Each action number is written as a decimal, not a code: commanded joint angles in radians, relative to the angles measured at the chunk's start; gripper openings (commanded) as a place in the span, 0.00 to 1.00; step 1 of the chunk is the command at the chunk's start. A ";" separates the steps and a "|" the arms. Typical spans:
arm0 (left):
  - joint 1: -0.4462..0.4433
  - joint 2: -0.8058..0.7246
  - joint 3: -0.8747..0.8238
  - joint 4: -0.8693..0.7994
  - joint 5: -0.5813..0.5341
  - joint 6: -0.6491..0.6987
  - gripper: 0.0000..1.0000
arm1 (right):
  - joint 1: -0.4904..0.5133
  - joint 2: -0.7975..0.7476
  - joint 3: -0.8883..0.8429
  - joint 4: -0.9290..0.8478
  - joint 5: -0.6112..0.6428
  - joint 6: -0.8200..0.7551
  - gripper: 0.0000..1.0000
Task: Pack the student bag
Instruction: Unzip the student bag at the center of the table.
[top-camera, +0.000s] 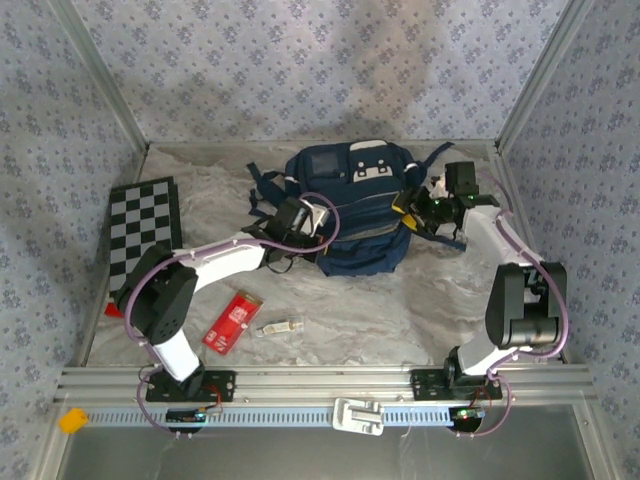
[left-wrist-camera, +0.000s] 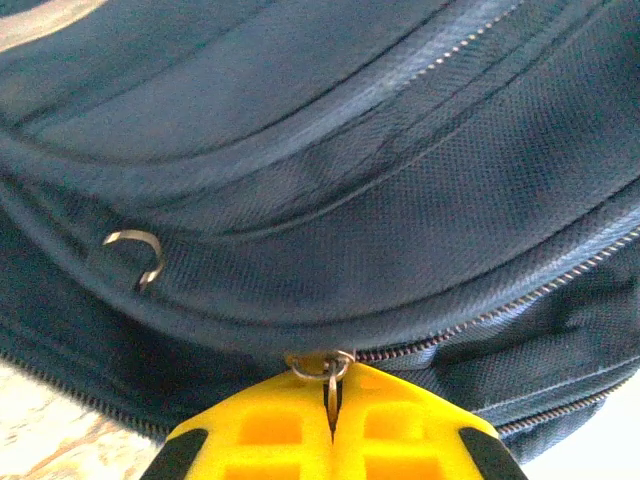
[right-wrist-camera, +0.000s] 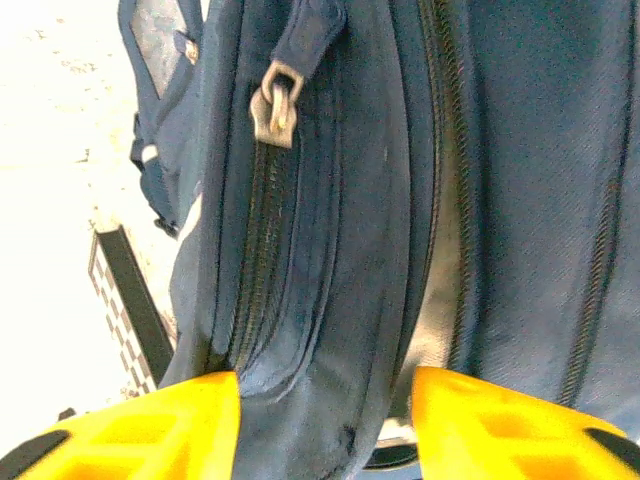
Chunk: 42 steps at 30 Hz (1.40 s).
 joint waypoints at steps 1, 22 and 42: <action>-0.014 0.022 0.055 0.026 0.014 -0.031 0.00 | 0.057 -0.133 -0.079 -0.014 0.063 0.071 0.56; -0.011 0.020 0.083 0.008 0.012 0.020 0.00 | 0.386 -0.056 -0.217 0.384 0.386 0.519 0.50; 0.196 -0.026 0.047 -0.067 -0.088 0.062 0.00 | 0.199 -0.126 -0.182 0.230 0.174 0.348 0.00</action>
